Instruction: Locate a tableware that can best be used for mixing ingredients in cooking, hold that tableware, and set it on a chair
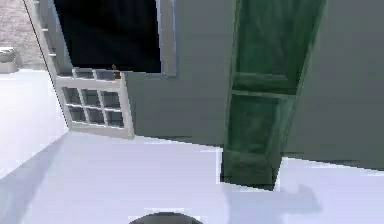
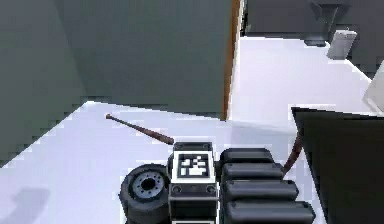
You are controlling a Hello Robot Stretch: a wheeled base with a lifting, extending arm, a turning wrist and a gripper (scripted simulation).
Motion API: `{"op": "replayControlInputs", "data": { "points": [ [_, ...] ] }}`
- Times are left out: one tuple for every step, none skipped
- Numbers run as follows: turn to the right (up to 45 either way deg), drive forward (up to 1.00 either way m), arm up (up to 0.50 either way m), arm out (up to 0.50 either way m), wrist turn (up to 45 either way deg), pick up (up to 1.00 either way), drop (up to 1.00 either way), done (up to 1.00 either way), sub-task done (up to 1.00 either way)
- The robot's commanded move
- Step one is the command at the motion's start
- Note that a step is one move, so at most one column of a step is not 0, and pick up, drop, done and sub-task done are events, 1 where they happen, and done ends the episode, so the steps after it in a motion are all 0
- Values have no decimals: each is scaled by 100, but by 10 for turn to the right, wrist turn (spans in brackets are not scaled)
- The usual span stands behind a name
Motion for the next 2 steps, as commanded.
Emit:
{"op": "replayControlInputs", "data": {
  "points": [
    [-240, 0, 0, 0, 0, 0, 0, 0, 0],
    [450, 0, 0, 0, 0, 0, 0, 0, 0]
  ]
}}
